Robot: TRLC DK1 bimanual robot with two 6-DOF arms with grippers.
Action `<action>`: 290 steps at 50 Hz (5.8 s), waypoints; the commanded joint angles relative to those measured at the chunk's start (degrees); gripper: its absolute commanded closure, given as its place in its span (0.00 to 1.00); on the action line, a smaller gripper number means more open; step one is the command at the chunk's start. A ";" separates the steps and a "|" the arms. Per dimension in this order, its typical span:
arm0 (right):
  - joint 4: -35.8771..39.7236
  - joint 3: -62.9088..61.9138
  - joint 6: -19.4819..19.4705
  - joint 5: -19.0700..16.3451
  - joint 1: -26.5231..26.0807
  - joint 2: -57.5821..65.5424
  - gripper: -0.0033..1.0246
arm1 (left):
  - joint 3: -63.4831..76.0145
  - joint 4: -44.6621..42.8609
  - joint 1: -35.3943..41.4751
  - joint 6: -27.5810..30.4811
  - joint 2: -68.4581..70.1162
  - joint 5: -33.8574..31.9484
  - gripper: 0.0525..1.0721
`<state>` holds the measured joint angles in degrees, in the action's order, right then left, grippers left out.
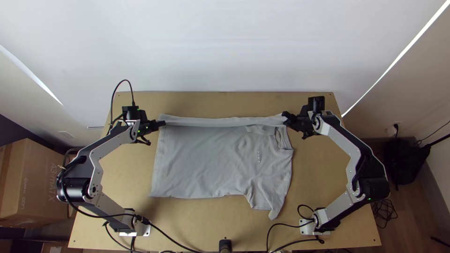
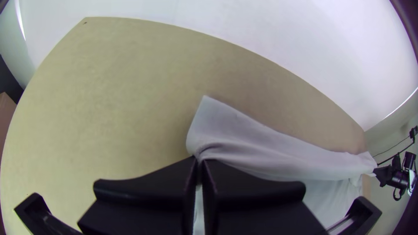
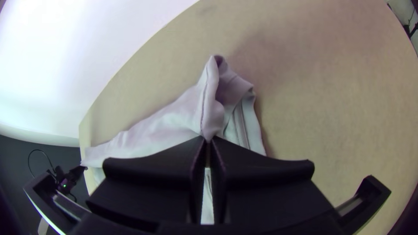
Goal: Fold the t-shirt
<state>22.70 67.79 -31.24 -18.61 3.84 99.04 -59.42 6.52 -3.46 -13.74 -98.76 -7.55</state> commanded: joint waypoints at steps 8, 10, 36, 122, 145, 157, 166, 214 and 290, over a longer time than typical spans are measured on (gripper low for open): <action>-5.21 -8.20 -0.40 0.59 1.09 -2.54 0.97 | 7.21 -3.89 -0.93 -0.59 3.31 -0.18 0.98; -6.00 -9.17 -0.66 0.59 1.17 -2.63 0.97 | 7.83 -4.24 -0.93 -0.68 3.40 -0.18 0.98; -2.48 -17.69 -1.80 -1.60 -2.43 -18.89 0.19 | 10.90 -3.27 -6.47 -1.38 11.75 -2.82 0.10; 29.95 -36.41 18.15 -10.13 6.01 -17.92 0.98 | 8.35 27.58 -12.71 18.83 36.62 -9.76 0.09; 31.44 -32.46 17.62 -9.87 6.27 -19.77 0.97 | 8.97 63.17 -8.14 48.54 32.75 4.04 0.09; 31.79 -30.79 16.65 -9.87 7.77 -19.68 0.97 | 15.56 67.13 3.02 47.75 32.93 10.45 0.09; 32.32 -29.03 15.78 -9.87 8.12 -19.59 0.97 | 16.97 66.51 14.89 40.46 30.21 11.42 0.09; 39.62 -21.82 19.56 -9.87 2.40 -20.03 0.97 | 19.96 54.56 14.36 44.06 27.31 7.11 0.97; 49.90 25.29 26.59 -8.99 -4.10 10.38 0.97 | -17.66 48.58 1.44 44.50 6.56 1.05 0.97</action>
<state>72.34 88.51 -3.40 -27.99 -0.75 105.51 -72.27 55.51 -1.63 31.48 -88.42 -6.09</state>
